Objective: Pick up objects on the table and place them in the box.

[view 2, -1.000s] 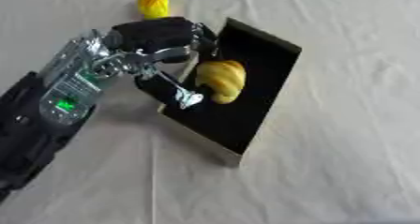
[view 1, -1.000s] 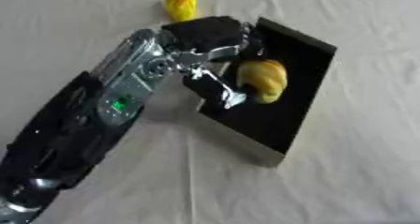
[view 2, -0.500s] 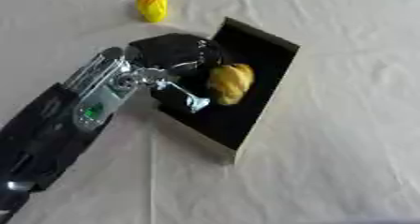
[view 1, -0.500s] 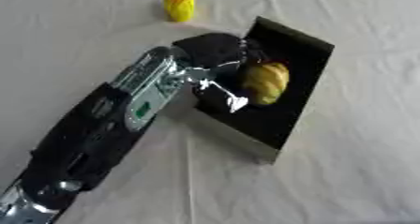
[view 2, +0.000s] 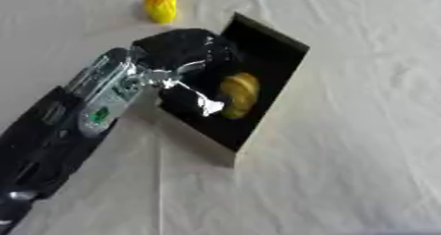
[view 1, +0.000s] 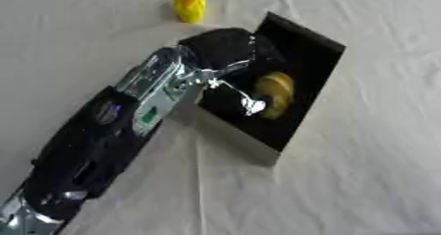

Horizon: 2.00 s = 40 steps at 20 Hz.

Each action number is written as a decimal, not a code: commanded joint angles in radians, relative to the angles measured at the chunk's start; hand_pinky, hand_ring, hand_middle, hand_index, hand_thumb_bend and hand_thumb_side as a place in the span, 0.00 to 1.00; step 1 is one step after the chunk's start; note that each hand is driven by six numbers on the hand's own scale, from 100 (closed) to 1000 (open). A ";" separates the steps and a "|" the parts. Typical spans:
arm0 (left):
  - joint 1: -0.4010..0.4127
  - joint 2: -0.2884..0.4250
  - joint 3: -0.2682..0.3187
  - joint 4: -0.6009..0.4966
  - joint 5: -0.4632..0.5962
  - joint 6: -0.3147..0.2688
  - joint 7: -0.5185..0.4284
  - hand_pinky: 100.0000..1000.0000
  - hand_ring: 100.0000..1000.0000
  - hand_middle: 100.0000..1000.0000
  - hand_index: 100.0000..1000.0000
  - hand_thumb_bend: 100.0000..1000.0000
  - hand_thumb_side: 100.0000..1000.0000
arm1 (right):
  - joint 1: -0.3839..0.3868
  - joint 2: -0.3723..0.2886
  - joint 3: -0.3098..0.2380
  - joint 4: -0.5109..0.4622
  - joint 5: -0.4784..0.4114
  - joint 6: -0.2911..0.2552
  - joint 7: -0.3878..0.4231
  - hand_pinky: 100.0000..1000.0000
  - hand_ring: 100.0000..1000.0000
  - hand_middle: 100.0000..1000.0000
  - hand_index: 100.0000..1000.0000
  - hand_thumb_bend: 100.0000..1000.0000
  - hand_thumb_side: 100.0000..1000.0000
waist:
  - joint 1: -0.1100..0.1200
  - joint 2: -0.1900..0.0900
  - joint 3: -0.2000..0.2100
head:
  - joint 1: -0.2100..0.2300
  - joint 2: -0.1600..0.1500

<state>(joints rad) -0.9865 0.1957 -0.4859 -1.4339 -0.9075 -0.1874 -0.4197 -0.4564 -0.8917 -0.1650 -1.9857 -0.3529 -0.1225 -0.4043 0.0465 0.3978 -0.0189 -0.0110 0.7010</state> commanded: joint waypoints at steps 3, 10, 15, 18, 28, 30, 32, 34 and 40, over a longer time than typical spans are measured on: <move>-0.050 0.061 0.069 -0.193 0.180 0.071 0.004 0.86 0.80 0.76 0.87 0.00 0.50 | -0.003 -0.022 -0.007 -0.014 -0.001 0.005 0.004 0.86 0.77 0.73 0.76 0.00 0.44 | -0.007 -0.027 0.000 | 0.003 -0.014; -0.118 0.216 0.189 -0.285 0.410 0.220 0.039 0.84 0.79 0.76 0.86 0.00 0.39 | 0.004 -0.024 -0.011 -0.014 0.001 0.006 0.002 0.86 0.77 0.73 0.76 0.00 0.44 | -0.001 -0.027 -0.002 | -0.003 -0.015; -0.137 0.324 0.245 -0.120 0.311 0.200 0.027 0.88 0.86 0.81 0.88 0.03 0.29 | 0.012 -0.029 -0.018 -0.014 0.006 -0.002 -0.002 0.86 0.77 0.73 0.76 0.00 0.44 | 0.004 -0.022 -0.008 | -0.007 -0.027; -0.139 0.350 0.263 -0.009 0.259 0.155 0.033 0.90 0.88 0.82 0.89 0.09 0.31 | 0.016 -0.027 -0.022 -0.014 0.007 -0.009 -0.004 0.86 0.77 0.73 0.76 0.00 0.44 | 0.005 -0.019 -0.018 | 0.002 -0.033; -0.165 0.350 0.302 0.244 0.164 0.032 0.058 0.90 0.90 0.84 0.90 0.25 0.45 | 0.014 -0.018 -0.026 -0.014 0.015 -0.032 -0.003 0.86 0.77 0.73 0.76 0.00 0.44 | 0.015 0.006 -0.072 | 0.042 -0.077; -0.170 0.348 0.310 0.278 0.156 0.022 0.057 0.90 0.90 0.84 0.90 0.25 0.47 | 0.014 -0.015 -0.027 -0.014 0.016 -0.031 -0.004 0.86 0.77 0.73 0.76 0.00 0.44 | 0.017 0.013 -0.080 | 0.046 -0.086; -0.174 0.346 0.319 0.304 0.150 0.016 0.061 0.90 0.90 0.84 0.90 0.25 0.51 | 0.013 -0.011 -0.027 -0.014 0.016 -0.028 -0.005 0.86 0.77 0.73 0.76 0.00 0.45 | 0.020 0.019 -0.089 | 0.050 -0.094; -0.180 0.345 0.328 0.329 0.145 0.014 0.066 0.90 0.90 0.84 0.90 0.27 0.51 | 0.011 -0.006 -0.027 -0.014 0.016 -0.026 -0.004 0.86 0.77 0.73 0.76 0.00 0.46 | 0.022 0.025 -0.096 | 0.056 -0.103; -0.197 0.343 0.345 0.379 0.122 0.019 0.080 0.90 0.90 0.84 0.90 0.26 0.53 | 0.009 0.007 -0.025 -0.014 0.015 -0.015 -0.003 0.86 0.77 0.72 0.75 0.00 0.48 | 0.027 0.046 -0.109 | 0.070 -0.119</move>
<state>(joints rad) -1.1569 0.5123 -0.1555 -1.0525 -0.7821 -0.1696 -0.3465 -0.4365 -0.8655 -0.1779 -1.9857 -0.3448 -0.1425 -0.4054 0.0784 0.4677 -0.1254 0.0540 0.5979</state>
